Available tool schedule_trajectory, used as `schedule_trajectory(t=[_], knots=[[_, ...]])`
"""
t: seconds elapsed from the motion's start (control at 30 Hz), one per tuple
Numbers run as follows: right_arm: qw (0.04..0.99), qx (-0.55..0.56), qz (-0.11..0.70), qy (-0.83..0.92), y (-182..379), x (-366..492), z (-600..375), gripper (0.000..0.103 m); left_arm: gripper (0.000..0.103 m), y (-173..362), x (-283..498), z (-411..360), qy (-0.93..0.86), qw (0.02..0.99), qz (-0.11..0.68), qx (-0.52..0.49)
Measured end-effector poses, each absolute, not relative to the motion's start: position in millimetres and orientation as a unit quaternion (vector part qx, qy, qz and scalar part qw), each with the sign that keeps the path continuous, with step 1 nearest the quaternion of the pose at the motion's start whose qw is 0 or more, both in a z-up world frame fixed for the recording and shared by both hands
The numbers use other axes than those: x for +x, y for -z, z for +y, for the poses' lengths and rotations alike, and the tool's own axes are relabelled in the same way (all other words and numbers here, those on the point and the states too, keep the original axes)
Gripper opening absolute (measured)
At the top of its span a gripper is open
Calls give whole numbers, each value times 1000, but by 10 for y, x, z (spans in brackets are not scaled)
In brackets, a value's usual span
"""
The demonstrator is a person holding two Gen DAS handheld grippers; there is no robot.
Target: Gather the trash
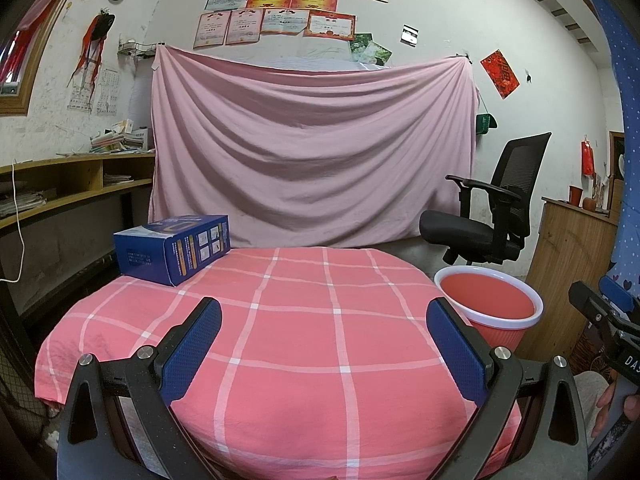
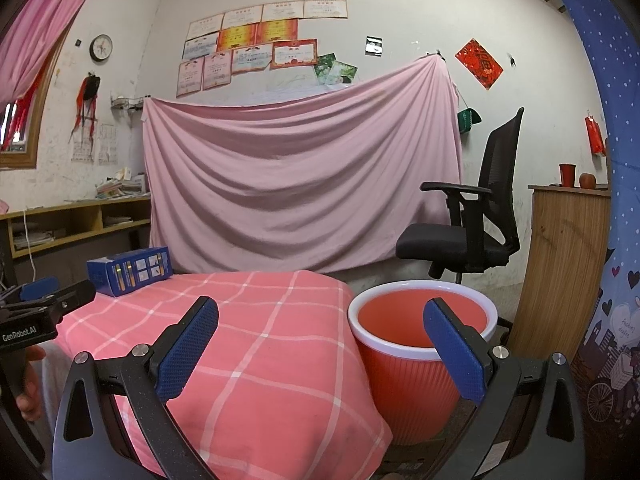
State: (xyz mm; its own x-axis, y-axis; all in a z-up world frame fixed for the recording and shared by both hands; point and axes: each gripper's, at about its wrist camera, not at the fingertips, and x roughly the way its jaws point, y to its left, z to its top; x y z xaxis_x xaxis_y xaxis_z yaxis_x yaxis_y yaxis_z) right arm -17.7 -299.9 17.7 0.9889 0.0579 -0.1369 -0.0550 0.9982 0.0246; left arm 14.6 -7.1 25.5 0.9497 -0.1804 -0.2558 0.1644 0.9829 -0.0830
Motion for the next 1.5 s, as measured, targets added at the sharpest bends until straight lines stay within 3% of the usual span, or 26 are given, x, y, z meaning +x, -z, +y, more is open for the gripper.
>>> schedule_trajectory(t=[1.5], knots=[[997,11,71,-29,-161,-172,-2969,103,100,-238,140,-91,85,987,136,-29]])
